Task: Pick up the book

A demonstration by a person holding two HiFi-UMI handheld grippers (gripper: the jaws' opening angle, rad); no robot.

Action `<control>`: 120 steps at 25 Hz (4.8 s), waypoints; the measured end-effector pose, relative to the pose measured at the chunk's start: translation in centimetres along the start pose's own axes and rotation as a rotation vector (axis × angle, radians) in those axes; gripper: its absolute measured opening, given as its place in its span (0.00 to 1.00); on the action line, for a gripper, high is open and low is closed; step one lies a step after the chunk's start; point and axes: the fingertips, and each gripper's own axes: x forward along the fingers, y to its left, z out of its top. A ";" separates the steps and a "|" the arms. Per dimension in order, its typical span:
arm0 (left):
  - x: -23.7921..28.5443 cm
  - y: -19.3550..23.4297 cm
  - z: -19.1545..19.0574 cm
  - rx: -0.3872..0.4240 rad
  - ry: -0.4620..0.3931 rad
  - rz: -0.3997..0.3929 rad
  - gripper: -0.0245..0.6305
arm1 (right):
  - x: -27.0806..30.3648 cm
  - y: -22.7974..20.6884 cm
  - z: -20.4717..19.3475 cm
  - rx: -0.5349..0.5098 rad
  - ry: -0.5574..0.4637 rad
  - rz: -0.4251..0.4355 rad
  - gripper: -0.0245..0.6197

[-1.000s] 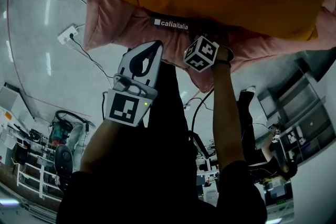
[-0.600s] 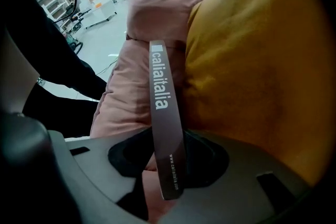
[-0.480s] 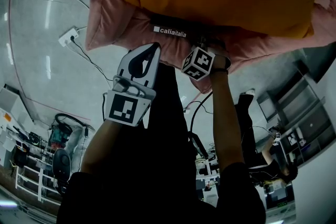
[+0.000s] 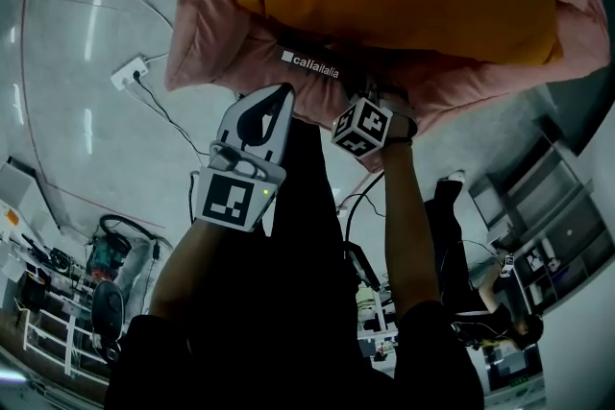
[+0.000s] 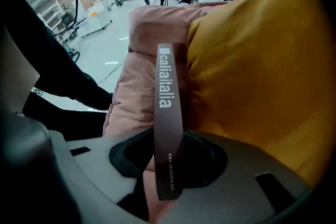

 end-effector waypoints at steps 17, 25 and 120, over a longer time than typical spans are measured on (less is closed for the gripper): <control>-4.6 -1.2 3.2 0.044 -0.062 -0.019 0.04 | -5.0 1.7 2.4 0.372 -0.114 0.005 0.26; -7.4 -2.1 6.1 0.066 -0.096 -0.033 0.04 | -9.3 2.4 3.3 0.576 -0.189 -0.011 0.26; -25.5 -21.6 12.2 0.354 -0.267 -0.081 0.04 | -51.4 10.8 2.8 0.946 -1.156 -0.535 0.26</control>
